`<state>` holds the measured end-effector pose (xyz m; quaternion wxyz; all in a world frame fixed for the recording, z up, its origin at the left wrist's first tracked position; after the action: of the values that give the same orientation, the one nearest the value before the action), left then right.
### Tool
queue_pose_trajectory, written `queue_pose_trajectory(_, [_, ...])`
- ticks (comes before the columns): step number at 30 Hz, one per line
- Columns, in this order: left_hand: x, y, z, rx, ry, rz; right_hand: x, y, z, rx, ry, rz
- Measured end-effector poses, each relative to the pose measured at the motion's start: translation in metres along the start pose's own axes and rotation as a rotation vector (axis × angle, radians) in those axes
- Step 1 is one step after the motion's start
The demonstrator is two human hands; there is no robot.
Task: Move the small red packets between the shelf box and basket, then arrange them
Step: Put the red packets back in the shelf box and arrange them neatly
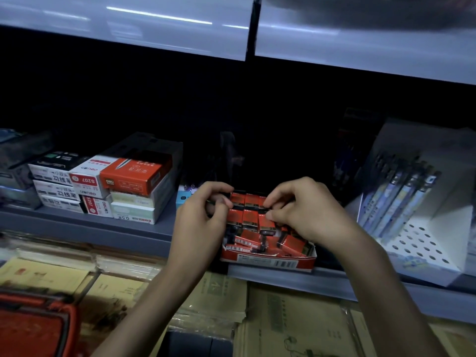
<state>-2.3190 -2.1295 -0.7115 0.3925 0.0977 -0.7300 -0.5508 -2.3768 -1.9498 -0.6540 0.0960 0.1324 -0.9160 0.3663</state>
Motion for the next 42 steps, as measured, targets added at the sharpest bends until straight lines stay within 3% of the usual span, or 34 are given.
queue_pose_trajectory(8, [0.001,0.0,0.001,0.0,-0.001,-0.006,-0.013,-0.008,-0.016,-0.128,-0.165,-0.043])
queue_pose_trajectory(17, [-0.001,0.0,0.001,0.02,-0.002,-0.004,-0.014,-0.015,-0.003,-0.308,-0.02,-0.128])
queue_pose_trajectory(23, [-0.001,0.0,0.001,0.02,0.005,-0.013,-0.016,-0.019,-0.005,-0.327,-0.071,-0.113])
queue_pose_trajectory(32, [-0.002,0.001,0.001,0.016,0.008,-0.016,-0.02,-0.024,-0.004,-0.424,0.0,-0.22])
queue_pose_trajectory(42, [-0.001,0.002,0.001,-0.008,0.004,-0.007,-0.015,-0.006,-0.036,-0.207,-0.017,-0.143])
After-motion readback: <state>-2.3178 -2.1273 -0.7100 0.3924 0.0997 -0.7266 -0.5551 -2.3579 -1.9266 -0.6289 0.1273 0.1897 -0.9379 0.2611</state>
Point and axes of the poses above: each hand's wrist, its own x-axis towards the middle knuckle, its own z-axis out of the palm, y = z × x, the point moved 3 cm from there along x, towards the middle knuckle, and after that the axes turned 14 degrees about y, right-handed, at the moved point
